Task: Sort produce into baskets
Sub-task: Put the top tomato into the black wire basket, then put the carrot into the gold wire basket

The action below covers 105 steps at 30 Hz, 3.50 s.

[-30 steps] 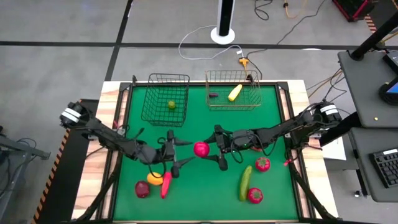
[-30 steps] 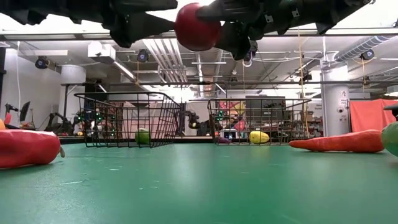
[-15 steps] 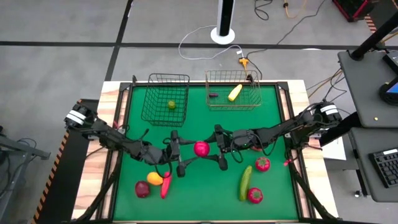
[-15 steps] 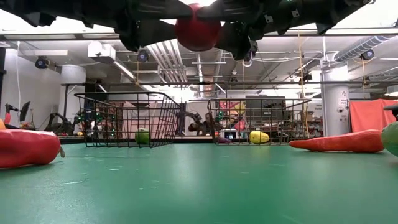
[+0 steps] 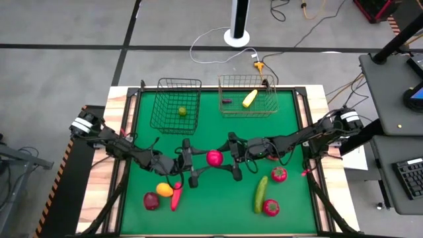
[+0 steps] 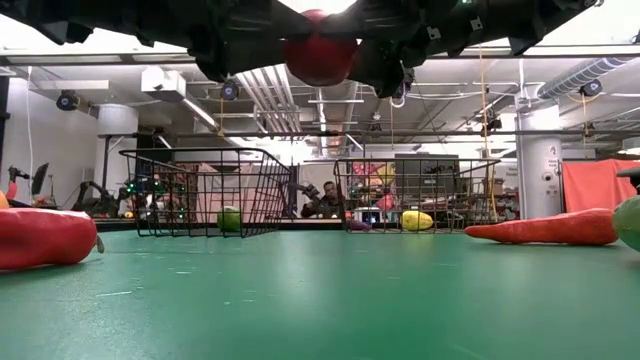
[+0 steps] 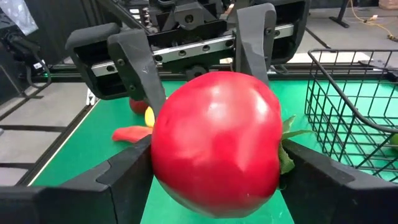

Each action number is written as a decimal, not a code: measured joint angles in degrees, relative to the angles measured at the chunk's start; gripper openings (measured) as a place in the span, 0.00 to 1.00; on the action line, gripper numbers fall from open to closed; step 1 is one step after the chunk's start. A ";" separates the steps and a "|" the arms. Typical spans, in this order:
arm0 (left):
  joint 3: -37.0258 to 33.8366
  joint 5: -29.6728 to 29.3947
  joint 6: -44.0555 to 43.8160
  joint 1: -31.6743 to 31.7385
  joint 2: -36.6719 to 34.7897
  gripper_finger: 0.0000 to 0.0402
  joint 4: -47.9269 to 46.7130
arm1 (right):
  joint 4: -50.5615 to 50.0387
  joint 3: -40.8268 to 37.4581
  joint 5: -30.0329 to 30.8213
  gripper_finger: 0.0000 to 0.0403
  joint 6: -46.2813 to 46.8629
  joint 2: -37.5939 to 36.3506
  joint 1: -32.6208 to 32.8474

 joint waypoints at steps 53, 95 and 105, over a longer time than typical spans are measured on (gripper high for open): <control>30.19 19.84 -3.73 55.48 -8.49 0.54 -94.67 | -10.30 0.09 6.36 0.89 2.92 -8.88 -0.85; 36.55 13.22 -2.47 57.47 5.09 0.75 -95.88 | -13.48 0.09 6.32 0.89 7.23 -8.90 -0.85; 34.25 13.38 -7.80 47.29 -3.88 0.72 -95.82 | -26.20 3.99 9.34 0.89 12.73 -9.07 -0.85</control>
